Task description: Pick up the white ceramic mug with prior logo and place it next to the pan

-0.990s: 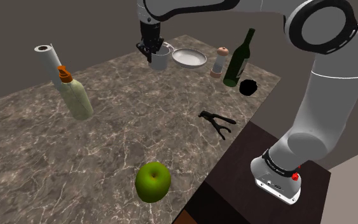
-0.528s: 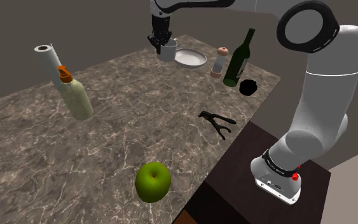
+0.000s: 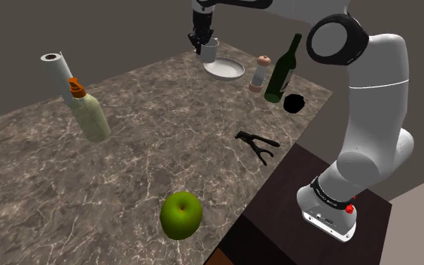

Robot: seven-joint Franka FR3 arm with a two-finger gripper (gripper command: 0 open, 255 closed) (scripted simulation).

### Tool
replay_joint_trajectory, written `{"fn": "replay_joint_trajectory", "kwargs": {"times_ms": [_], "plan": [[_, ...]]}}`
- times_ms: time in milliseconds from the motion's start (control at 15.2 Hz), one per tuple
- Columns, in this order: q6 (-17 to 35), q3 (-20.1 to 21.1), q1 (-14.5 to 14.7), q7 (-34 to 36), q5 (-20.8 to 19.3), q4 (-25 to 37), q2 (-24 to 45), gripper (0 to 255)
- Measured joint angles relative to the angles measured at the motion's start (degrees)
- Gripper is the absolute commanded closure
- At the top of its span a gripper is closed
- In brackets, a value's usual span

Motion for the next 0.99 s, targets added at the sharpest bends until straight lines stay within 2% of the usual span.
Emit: {"fn": "replay_joint_trajectory", "kwargs": {"times_ms": [132, 264, 990], "plan": [[-3.0, -0.8, 0.3, -2.2, -0.6, 7.9, 4.6, 255], [-3.0, -1.1, 0.0, -3.1, -0.8, 9.5, 6.2, 255], [6.1, -1.1, -1.9, -2.2, -0.8, -0.9, 5.1, 255]]}}
